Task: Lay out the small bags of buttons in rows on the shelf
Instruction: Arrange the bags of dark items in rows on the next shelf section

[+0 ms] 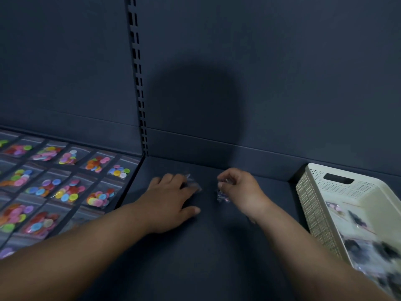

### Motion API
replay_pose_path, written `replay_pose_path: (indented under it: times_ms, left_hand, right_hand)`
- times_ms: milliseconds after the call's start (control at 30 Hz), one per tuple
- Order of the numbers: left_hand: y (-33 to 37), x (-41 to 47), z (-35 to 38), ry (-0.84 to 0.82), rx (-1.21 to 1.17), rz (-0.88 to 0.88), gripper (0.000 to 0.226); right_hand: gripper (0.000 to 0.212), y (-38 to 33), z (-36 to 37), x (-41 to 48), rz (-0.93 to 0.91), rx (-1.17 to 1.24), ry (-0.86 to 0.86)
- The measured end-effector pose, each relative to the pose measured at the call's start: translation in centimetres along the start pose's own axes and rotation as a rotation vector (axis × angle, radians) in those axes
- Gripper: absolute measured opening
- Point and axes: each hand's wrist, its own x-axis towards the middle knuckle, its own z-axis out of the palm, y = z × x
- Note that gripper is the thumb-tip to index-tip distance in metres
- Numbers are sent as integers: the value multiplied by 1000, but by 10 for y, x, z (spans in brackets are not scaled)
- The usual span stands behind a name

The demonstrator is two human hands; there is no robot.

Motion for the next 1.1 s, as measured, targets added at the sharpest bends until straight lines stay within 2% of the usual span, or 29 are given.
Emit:
replay_pose_path:
  times_ms: [233, 667, 733, 800, 900, 1000, 1100]
  left_hand:
    - [-11, 6, -4, -94, -65, -17, 70]
    - [-11, 5, -15, -51, -166, -47, 72]
    - [-6, 7, -16, 46, -279, -56, 70]
    - [4, 12, -18, 126, -553, -111, 63]
    - [24, 18, -22, 41, -1027, -206, 43]
    - [31, 18, -22, 39, -1189, -270, 17]
    - [27, 18, -19, 53, -1285, -356, 10]
  right_hand:
    - [26, -5, -4, 3, 126, 182, -41]
    - [21, -13, -4, 1, 127, 149, -40]
    - [19, -17, -5, -2, 139, 204, -57]
    - [16, -21, -5, -4, 167, 284, -86]
    - [16, -30, -2, -9, 190, 385, -120]
    - [14, -36, -3, -13, 192, 487, -174]
    - [10, -36, -7, -15, 226, 555, -233]
